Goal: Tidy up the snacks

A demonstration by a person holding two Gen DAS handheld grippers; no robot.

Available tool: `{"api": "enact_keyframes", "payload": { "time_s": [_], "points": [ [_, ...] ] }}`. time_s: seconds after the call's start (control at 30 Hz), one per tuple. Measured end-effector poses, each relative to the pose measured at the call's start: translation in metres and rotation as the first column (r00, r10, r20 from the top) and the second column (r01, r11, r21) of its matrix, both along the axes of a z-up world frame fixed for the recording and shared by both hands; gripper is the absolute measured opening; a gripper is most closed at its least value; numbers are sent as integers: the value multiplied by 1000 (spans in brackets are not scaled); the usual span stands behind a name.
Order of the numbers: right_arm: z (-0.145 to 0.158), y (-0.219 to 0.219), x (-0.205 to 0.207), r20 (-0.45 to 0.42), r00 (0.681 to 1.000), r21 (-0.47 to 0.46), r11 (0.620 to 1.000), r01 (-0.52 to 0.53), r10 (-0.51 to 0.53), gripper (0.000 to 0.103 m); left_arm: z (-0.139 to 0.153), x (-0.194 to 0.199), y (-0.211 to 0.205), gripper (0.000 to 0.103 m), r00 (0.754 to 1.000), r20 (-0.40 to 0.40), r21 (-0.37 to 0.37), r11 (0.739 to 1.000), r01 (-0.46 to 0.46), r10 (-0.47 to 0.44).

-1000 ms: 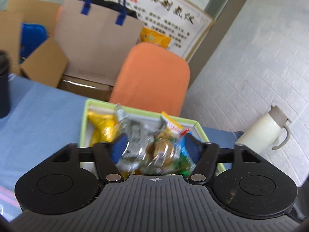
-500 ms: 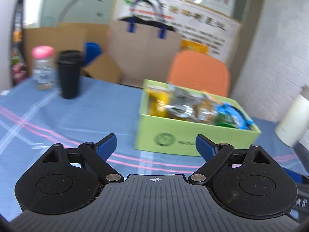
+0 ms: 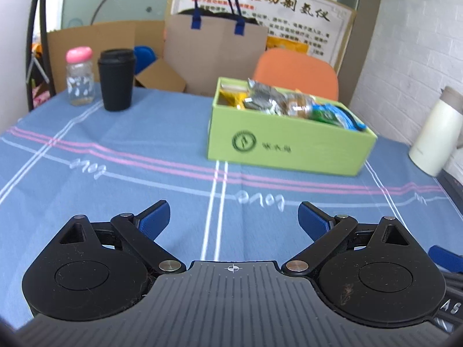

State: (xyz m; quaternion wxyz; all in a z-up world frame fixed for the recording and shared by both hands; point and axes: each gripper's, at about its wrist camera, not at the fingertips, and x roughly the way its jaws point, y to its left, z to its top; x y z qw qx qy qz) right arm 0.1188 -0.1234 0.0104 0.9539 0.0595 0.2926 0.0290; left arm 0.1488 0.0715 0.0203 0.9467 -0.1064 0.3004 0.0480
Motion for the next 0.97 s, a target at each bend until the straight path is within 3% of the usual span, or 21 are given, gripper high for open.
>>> {"api": "enact_keyframes", "payload": {
  "time_s": [0.27,0.6,0.77,0.97],
  "points": [
    [-13,-21,-45,-26,997,30,997,76,-75,91,1,-45,-21,84,999,17,17,999,44,-44],
    [-7,-17,-107,39,996,2,996,86,-86,91,12,-101,-39,80,985,69,24,987,157,-159],
    [-4,-13,-116,62,996,-5,998,70,-69,91,16,-112,-47,74,982,82,34,985,171,-173],
    [-8,-16,-115,53,995,-9,997,82,-81,91,10,-108,-51,80,983,74,31,986,165,-167]
  ]
}}
